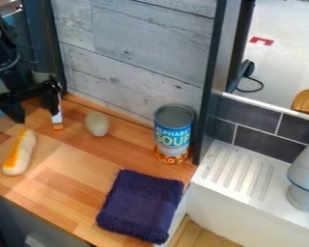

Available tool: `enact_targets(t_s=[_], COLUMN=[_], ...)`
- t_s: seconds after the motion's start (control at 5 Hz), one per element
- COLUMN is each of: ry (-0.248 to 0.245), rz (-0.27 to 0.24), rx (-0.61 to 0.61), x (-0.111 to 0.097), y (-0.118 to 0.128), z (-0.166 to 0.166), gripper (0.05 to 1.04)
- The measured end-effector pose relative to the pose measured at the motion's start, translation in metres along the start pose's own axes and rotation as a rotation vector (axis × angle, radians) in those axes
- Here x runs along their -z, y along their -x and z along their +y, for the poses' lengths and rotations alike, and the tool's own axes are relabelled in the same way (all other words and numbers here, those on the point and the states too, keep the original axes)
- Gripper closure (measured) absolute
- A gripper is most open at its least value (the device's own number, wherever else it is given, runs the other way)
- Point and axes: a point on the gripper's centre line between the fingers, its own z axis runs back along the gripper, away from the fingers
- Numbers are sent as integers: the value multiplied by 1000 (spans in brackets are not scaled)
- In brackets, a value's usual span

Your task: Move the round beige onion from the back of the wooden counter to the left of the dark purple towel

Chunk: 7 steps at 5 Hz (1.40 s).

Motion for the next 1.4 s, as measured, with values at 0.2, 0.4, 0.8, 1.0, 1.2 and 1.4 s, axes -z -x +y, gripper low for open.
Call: enact_targets(t_s=[0.2,0.4,0.8,1.0,1.2,1.4], ry=[11,-18,-54,-47,-38,-44], rz=[1,11,12,11,14,38], rx=[7,-17,-77,-97,-108,-124], x=[19,34,46,56,59,67], y=[-7,-12,-31,-38,-44,-43], z=[-18,-31,-38,-48,-57,-65], gripper=[83,83,83,83,83,83])
